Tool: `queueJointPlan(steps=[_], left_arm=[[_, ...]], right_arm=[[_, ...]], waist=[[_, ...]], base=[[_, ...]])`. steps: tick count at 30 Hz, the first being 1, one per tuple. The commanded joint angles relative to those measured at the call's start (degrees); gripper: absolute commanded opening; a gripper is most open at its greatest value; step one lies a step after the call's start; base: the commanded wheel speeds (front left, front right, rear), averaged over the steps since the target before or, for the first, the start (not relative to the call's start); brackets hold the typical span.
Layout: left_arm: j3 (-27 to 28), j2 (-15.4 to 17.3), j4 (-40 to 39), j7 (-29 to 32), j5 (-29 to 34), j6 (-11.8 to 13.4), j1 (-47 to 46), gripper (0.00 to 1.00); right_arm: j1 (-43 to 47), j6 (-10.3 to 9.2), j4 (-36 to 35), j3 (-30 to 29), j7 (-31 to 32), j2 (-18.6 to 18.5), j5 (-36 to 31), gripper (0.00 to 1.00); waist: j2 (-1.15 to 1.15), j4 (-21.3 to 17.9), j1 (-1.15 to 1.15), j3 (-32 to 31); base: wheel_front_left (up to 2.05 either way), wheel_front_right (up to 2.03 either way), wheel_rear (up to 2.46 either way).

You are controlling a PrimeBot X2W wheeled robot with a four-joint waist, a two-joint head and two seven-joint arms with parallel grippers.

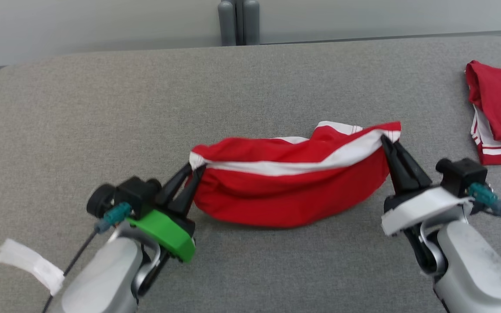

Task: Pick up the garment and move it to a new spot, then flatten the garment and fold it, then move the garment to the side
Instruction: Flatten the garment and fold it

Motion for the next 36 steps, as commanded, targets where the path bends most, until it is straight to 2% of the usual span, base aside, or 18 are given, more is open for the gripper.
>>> queueJointPlan(steps=[1, 6, 10, 16, 23, 28, 36], left_arm=[[-0.5, 1.1, 0.0, 0.0, 0.3, -0.2, -3.7, 0.0], [-3.8, 3.1, 0.9, 2.2, -2.7, -0.2, -18.2, 0.0], [-4.9, 3.5, 3.6, 4.5, -7.2, -0.1, -31.4, 0.0], [-4.0, 3.1, 11.2, 6.3, -15.2, 0.0, -50.3, 0.0], [-4.1, 1.4, 20.7, 5.0, -18.8, 0.0, -66.4, 0.0], [-7.1, 1.0, 23.4, 3.2, -20.6, 0.0, -69.3, 0.0], [-14.1, 1.9, 23.7, 0.3, -22.2, 0.0, -60.6, 0.0]], right_arm=[[-3.0, -0.08, 0.4, 0.5, -0.2, -0.8, 0.5, 0.0], [-16.8, -0.08, 2.9, 2.8, 1.9, -2.2, 2.2, 0.0], [-30.3, -0.08, 6.0, 3.5, 4.5, -1.9, 5.1, 0.0], [-50.9, -0.08, 15.1, 2.4, 8.2, 0.0, 11.6, 0.0], [-67.6, -0.07, 27.0, 1.8, 6.2, 1.9, 14.3, 0.0], [-70.8, -0.07, 31.4, 4.8, 4.0, 2.6, 15.5, 0.0], [-63.2, -0.07, 33.9, 9.8, 1.2, 2.0, 20.5, 0.0]], waist=[[0.0, -0.4, 0.0, 1.1], [0.0, -1.2, 0.0, 5.2], [0.0, -2.2, 0.0, 9.5], [0.0, -3.9, 0.0, 14.3], [0.0, -5.5, 0.0, 16.4], [0.0, -6.2, 0.0, 17.5], [0.0, -6.7, 0.0, 17.9]], base=[[0.0, 0.0, 0.0], [0.0, 0.0, 0.0], [0.0, 0.0, 0.0], [0.0, 0.0, 0.0], [0.0, 0.0, 0.0], [0.0, 0.0, 0.0], [0.0, 0.0, 0.0]])
